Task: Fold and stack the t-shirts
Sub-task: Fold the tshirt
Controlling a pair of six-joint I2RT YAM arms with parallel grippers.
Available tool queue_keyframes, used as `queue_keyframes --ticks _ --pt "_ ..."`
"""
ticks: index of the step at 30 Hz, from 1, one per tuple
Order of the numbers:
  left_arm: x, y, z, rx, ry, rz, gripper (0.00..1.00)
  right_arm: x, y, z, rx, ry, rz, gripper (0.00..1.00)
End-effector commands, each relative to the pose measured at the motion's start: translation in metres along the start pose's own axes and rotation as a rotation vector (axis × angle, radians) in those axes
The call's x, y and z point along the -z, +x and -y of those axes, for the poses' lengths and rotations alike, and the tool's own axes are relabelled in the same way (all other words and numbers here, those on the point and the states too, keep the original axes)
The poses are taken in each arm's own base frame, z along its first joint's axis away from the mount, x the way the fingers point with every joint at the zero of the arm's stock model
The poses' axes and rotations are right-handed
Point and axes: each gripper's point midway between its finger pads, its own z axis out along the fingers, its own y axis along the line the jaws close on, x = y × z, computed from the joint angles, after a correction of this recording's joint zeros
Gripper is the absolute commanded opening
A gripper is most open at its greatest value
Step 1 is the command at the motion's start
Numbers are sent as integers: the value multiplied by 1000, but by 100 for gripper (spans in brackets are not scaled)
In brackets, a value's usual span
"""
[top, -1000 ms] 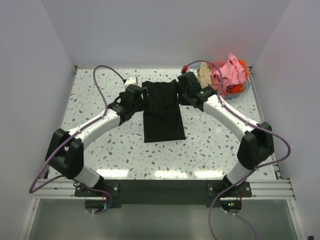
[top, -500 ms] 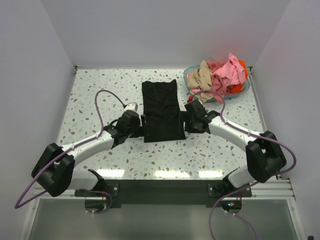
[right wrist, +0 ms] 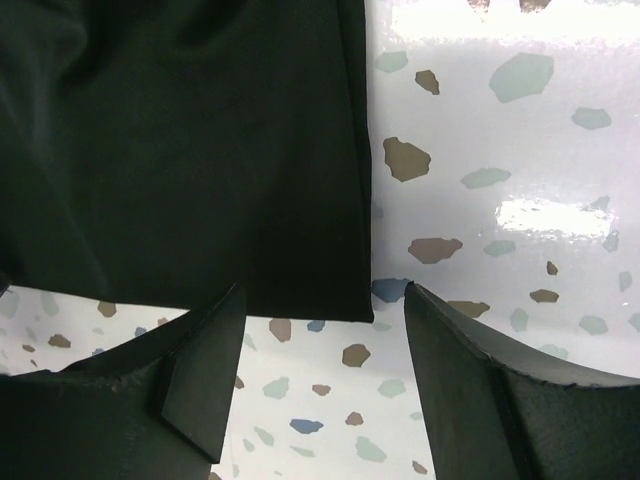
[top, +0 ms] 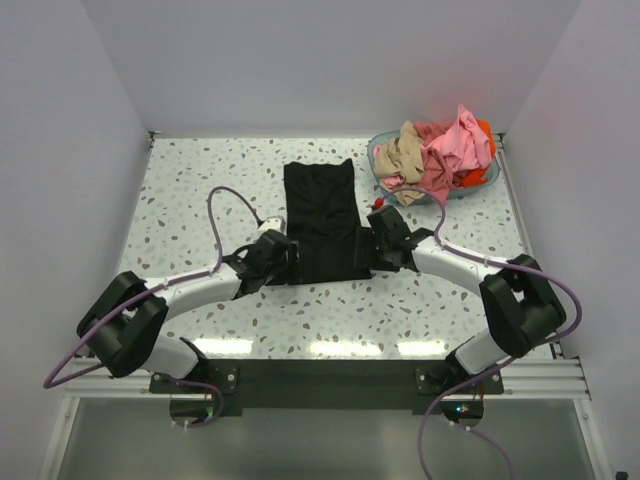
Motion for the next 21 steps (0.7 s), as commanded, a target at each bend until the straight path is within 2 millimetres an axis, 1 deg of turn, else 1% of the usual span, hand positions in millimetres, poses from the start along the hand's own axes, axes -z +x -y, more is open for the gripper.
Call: queue_keyframes --ticks 1,6,12,13,15,16,18,19,20,21 --pt "-8 -3 6 16 1 28 79 -10 -1 -5 -16 -23 4 67" --pt "-11 6 4 14 -4 6 76 -18 9 -2 -16 -16 -23 66" --pt "-16 17 8 14 14 -13 73 -25 24 2 -26 -18 -58 62" --pt "-17 19 7 15 14 -16 70 -26 25 4 -29 -15 -60 61" --pt "-18 23 7 13 11 -26 66 -27 30 6 -31 -14 -69 57" --pt "-18 25 6 10 6 -29 58 -27 31 6 -32 -16 -70 54" --pt "-19 28 4 9 0 -36 50 -28 37 9 -32 -12 -82 46" --pt "-19 32 4 8 -2 -45 41 -28 37 9 -32 -12 -82 44" --pt "-20 34 3 9 -3 -51 35 -28 39 10 -32 -9 -84 41" --pt "-20 36 4 9 -2 -56 25 -28 43 11 -29 -7 -94 36"
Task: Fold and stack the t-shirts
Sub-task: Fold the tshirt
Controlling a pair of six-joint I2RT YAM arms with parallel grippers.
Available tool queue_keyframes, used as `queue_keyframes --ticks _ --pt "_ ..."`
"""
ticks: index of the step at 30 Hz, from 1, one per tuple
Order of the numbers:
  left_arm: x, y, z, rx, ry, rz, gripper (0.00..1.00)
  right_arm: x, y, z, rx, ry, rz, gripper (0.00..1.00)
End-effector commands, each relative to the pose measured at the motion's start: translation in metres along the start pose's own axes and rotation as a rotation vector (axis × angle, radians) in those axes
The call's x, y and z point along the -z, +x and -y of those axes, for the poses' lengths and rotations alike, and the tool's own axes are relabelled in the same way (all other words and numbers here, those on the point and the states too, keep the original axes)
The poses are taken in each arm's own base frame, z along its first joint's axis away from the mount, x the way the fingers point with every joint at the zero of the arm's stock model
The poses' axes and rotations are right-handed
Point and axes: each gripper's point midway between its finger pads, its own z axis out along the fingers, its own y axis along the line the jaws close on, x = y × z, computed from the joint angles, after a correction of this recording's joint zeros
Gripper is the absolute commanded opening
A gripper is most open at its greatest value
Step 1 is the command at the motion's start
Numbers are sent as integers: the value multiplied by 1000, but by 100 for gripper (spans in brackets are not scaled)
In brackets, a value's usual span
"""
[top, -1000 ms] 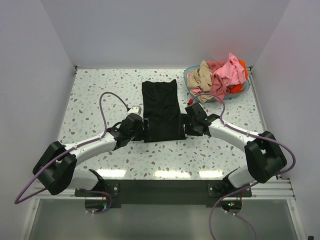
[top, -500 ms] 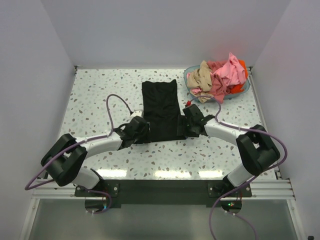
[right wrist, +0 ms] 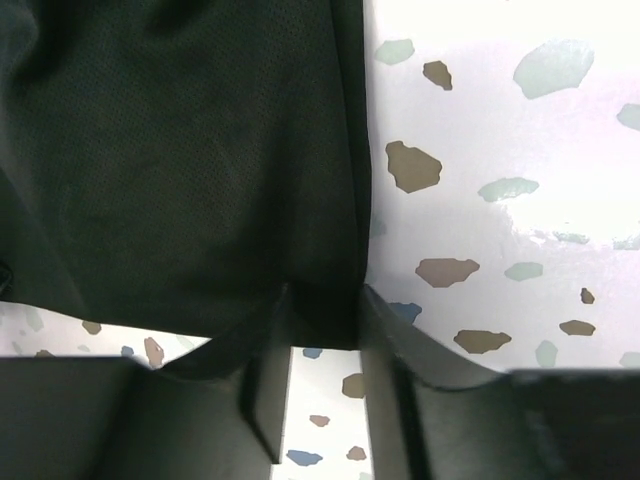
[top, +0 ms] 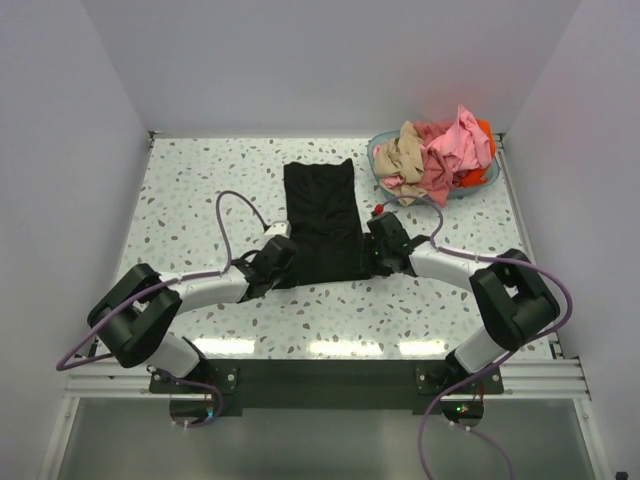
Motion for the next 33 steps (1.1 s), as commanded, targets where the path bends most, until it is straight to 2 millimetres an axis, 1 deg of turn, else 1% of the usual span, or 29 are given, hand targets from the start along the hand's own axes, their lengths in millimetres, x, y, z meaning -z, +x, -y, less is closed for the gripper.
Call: queue_keyframes --ticks 1,3,4,5,7,8,9,10,11,12,13,14,15,16,17,18,19,20,21,22,23,24,25,26,27,28,29,32,33 --pt "-4 23 -7 -6 -18 -55 19 -4 26 10 -5 18 -73 33" --pt "-4 25 -5 -15 -14 -59 9 -1 32 8 -5 3 -90 25" --pt "-3 25 -4 -17 -11 -60 0 1 33 7 1 -1 -94 14" --pt "-2 26 -3 -21 -2 -63 0 4 34 5 5 -7 -93 7" --pt "2 27 1 -36 18 -64 0 10 40 5 14 -7 -108 0" --pt "4 28 3 -43 33 -65 0 13 40 3 19 -19 -109 0" --pt "11 25 10 -54 64 -50 0 20 42 2 23 -24 -110 0" --pt "15 28 10 -62 74 -51 0 24 45 1 32 -27 -112 0" --pt "23 24 16 -62 106 -37 0 29 50 4 40 -18 -126 0" --pt "29 28 19 -77 126 -40 0 38 49 2 47 -32 -109 0" --pt "33 32 19 -84 138 -44 0 43 51 3 53 -31 -113 0" --pt "41 30 25 -87 170 -33 0 49 55 2 64 -34 -113 0" --pt "46 37 27 -99 187 -45 0 58 58 5 71 -30 -115 0" --pt "49 42 27 -108 198 -52 0 63 63 5 83 -35 -120 0" --pt "57 43 30 -109 215 -49 0 68 72 9 92 -21 -148 0" --pt "62 48 33 -117 227 -53 0 72 77 11 97 -17 -154 0" --pt "65 53 31 -124 227 -56 0 81 81 6 116 -36 -148 0" --pt "72 52 33 -121 248 -43 0 85 86 5 124 -40 -155 0" --pt "78 58 36 -128 261 -52 0 90 94 9 119 -25 -172 0" --pt "81 63 34 -131 267 -57 0 97 102 3 145 -49 -176 0" --pt "89 61 38 -125 293 -42 0 101 109 5 146 -44 -194 0" --pt "95 70 41 -131 307 -58 0 104 117 4 133 -45 -208 0" --pt "98 75 40 -133 311 -64 0 107 122 4 135 -49 -217 0" --pt "103 76 42 -129 324 -56 0 115 129 -1 153 -72 -218 0" --pt "110 87 44 -134 333 -80 0 118 139 3 139 -54 -241 0" --pt "112 94 42 -138 333 -88 0 123 147 2 156 -61 -252 0" --pt "121 102 45 -156 357 -92 0 128 155 6 139 -54 -267 0" --pt "134 114 53 -142 413 -111 0 141 171 9 151 -74 -292 0" --pt "143 124 59 -154 446 -132 0 145 174 7 138 -78 -298 0"
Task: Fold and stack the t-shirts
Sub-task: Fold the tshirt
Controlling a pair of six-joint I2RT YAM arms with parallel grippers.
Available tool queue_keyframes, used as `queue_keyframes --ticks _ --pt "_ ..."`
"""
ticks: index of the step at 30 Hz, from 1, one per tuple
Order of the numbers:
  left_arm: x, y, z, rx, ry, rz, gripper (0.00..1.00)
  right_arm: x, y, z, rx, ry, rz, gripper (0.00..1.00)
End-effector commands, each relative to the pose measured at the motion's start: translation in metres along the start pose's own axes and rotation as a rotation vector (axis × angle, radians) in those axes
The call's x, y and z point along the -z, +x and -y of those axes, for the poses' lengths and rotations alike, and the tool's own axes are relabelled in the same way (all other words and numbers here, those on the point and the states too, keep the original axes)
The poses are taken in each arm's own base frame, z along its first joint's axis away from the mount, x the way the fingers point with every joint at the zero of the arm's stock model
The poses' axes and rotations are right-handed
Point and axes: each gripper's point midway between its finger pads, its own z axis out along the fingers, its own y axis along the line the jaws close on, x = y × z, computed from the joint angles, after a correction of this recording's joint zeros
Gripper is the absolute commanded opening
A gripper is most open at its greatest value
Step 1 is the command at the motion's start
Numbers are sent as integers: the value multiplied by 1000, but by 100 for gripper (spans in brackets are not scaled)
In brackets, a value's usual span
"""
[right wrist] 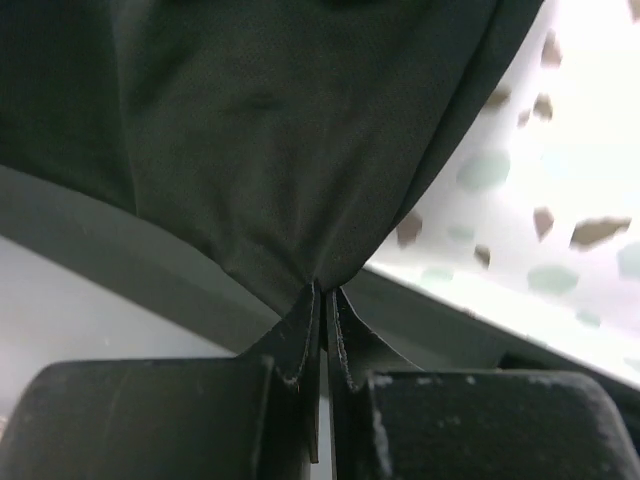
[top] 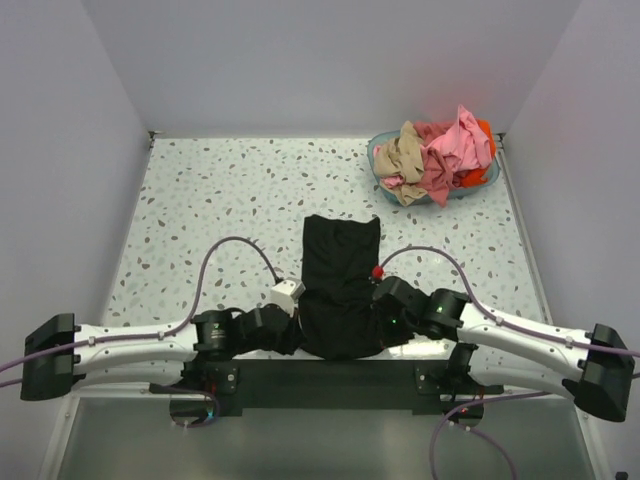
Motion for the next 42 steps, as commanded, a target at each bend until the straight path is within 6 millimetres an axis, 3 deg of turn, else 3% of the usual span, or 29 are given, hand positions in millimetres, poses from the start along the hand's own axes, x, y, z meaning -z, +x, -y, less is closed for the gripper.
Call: queue_keyframes --ticks 1,4,6,7,9,10,14,21,26,32,36,42 --pt "10 13 16 41 40 -9 0 14 27 3 -54 21 -55 0" --pt "22 18 41 32 93 7 0 32 36 -8 -40 -10 -64 0" --pt "31 27 54 20 108 -3 0 46 31 -15 -48 -20 -32 0" --pt "36 17 62 31 104 39 0 50 34 -19 -30 -33 -32 0" --pt "44 19 66 31 84 45 0 61 29 -26 -28 -40 -7 0" --pt "49 6 72 50 78 87 0 64 29 -29 -17 -43 -4 0" --pt "61 -16 76 91 45 161 0 87 14 -38 -13 -52 60 0" --pt "80 -63 80 106 0 320 0 118 -23 -35 -21 -17 228 0" --pt "78 -83 71 91 -16 348 0 135 -50 -30 -14 29 358 0" --pt "77 -110 62 63 -31 394 0 144 -72 -24 12 115 452 0" --pt "67 -114 53 50 -46 394 0 150 -92 -21 22 156 530 0" --pt "48 -117 48 40 -29 372 0 127 -121 -13 16 207 514 0"
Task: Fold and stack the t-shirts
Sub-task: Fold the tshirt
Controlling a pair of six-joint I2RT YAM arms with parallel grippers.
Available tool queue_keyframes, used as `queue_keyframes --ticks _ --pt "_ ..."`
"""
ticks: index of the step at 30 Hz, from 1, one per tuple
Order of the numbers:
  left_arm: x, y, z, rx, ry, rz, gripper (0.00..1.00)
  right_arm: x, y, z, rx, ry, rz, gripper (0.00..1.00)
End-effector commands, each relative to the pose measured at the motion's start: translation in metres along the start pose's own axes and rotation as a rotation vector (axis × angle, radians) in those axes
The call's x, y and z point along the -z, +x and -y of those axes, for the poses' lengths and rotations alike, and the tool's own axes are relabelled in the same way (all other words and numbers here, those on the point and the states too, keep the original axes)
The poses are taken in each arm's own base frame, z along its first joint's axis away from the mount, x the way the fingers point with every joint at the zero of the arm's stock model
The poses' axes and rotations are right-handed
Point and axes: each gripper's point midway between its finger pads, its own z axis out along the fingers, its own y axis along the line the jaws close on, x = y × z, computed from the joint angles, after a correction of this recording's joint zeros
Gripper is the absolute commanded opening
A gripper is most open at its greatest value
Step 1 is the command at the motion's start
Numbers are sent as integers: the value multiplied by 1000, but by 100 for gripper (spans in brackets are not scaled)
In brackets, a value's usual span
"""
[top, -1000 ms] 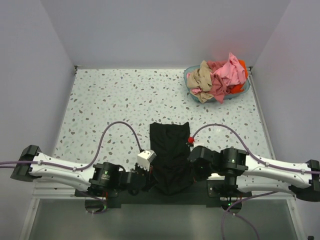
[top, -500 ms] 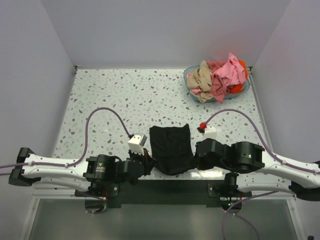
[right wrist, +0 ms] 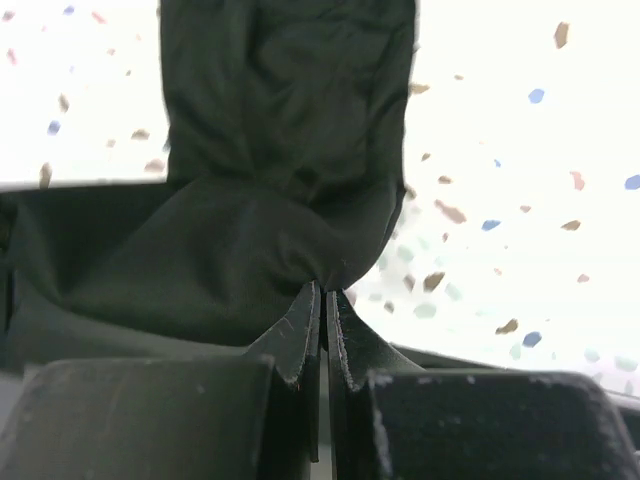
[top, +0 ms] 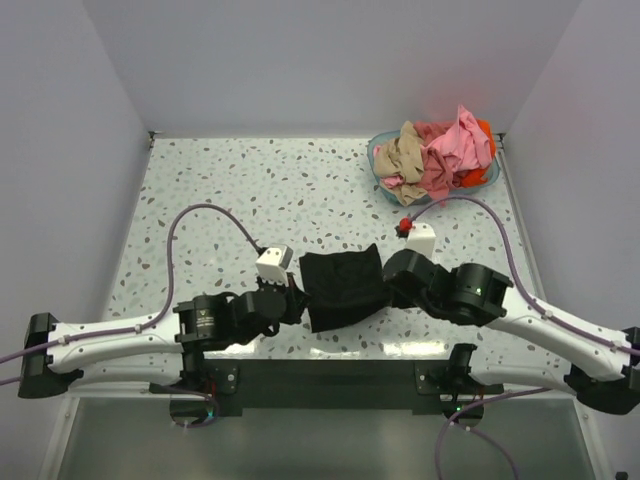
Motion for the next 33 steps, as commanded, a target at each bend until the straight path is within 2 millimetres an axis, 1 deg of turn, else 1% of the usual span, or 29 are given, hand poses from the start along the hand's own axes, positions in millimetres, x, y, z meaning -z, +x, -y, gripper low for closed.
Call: queue_keyframes --ticks 1,2,3,4,5,6,7,8,10,13,15,16,17,19,20,21,22,23,24,25,27,28,29,30,31,32,33 --pt "-10 -5 10 -20 51 17 0 -16 -23 -2 11 8 52 0" --pt "-14 -9 4 -22 37 22 0 -23 -24 -2 25 14 48 0" --pt "-17 -7 1 -25 35 17 0 -29 -27 1 15 27 47 0" --pt "-22 -9 0 -12 44 14 0 -33 -27 1 18 30 42 0" --pt "-24 -9 -2 -17 45 12 0 -39 -29 -3 26 19 39 0" --pt "-28 -5 -6 -20 40 0 0 -44 -31 -1 21 32 37 0" --pt "-31 -2 -7 -22 41 -13 0 -47 -33 -1 23 37 36 0" --pt "-35 -5 -11 -21 35 -7 0 -50 -36 -2 28 36 44 0" --pt "-40 -3 -12 -25 36 -12 0 -58 -40 1 29 55 38 0" --pt "-48 -4 -22 -25 16 -20 0 -68 -46 4 27 68 30 0" --pt "-52 -9 -29 -18 1 -9 0 -73 -52 7 21 72 36 0" --pt "-54 -9 -28 -15 11 -9 0 -77 -52 8 24 78 28 0" --pt "-57 -11 -34 -14 0 -7 0 -79 -56 8 27 74 35 0" --pt "-62 -12 -34 -11 11 -10 0 -87 -57 11 25 84 20 0" --pt "-65 -16 -37 -11 6 -4 0 -90 -60 11 28 85 24 0" --pt "-69 -14 -40 -12 1 -15 0 -92 -64 14 22 93 26 0" --pt "-72 -17 -41 -5 9 -14 0 -98 -63 15 26 99 11 0" --pt "-74 -18 -42 -9 7 -13 0 -100 -67 15 30 98 17 0" --pt "-77 -18 -45 -9 3 -15 0 -104 -71 19 24 108 16 0" --pt "-82 -20 -48 -3 -2 -15 0 -111 -73 17 28 100 8 0" --pt "-88 -21 -56 0 -15 -22 0 -122 -77 22 17 105 0 0" --pt "-95 -26 -60 15 -13 -14 0 -127 -81 23 12 105 1 0" --pt "-99 -29 -65 17 -24 -12 0 -141 -80 21 23 93 -24 0" --pt "-107 -24 -73 19 -44 -31 0 -149 -85 27 8 105 -26 0" --pt "-113 -32 -79 34 -35 -20 0 -156 -97 25 9 94 -3 0" --pt "-118 -36 -81 41 -34 -18 0 -176 -94 32 -9 107 -46 0" --pt "-130 -32 -90 45 -63 -43 0 -185 -98 36 -19 112 -53 0"
